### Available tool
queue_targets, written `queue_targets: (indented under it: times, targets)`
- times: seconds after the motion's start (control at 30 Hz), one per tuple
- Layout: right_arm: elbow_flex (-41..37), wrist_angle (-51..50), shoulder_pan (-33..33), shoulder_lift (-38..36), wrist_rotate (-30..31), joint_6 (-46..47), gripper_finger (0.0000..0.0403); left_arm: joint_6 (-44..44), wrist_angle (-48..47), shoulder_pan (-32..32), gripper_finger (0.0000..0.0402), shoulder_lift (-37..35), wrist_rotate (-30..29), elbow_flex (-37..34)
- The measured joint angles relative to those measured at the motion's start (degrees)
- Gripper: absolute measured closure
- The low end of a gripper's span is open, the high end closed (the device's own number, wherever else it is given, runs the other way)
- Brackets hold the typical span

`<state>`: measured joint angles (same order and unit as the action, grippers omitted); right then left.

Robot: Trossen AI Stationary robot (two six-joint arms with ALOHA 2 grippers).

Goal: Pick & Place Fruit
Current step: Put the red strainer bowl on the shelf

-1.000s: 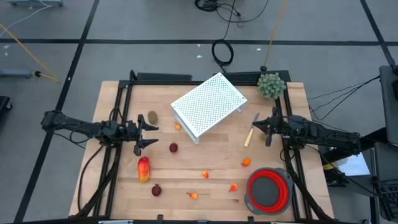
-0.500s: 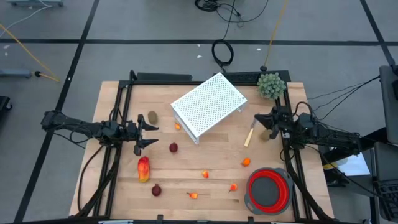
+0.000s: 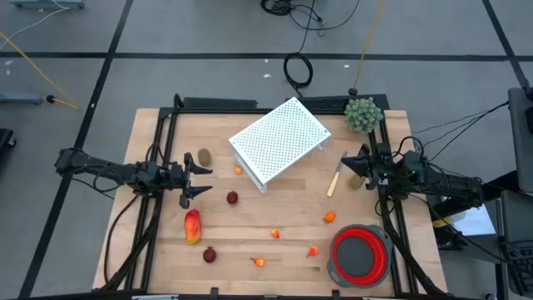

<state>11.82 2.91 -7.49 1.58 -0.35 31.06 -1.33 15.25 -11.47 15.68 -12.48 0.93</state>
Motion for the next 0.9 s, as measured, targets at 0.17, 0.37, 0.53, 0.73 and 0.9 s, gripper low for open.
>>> queue_targets:
  times: [0.17,0.37,0.53,0.73,0.9]
  targets:
    - [0.8,5.1,0.0,6.0,-7.5,-0.1,0.0399,0.1,0.0,0.0,0.0151,0.0,-0.1,0.0]
    - [9.8,1.2,0.5,20.0,-16.1,-1.3,0.0399,0.1,0.0,0.0,0.0151,0.0,-0.1,0.0]
    - [21.8,-10.3,3.5,32.5,-22.4,-7.7,0.0399,0.1,0.0,0.0,0.0151,0.0,-0.1,0.0]
    - [37.1,-30.9,9.7,44.2,-21.9,-17.4,0.0402,0.0,0.0,0.0,0.0151,0.0,-0.1,0.0]
    - [45.3,-41.8,16.1,50.6,-15.7,-19.3,0.0402,0.0,0.0,0.0,0.0151,0.0,-0.1,0.0]
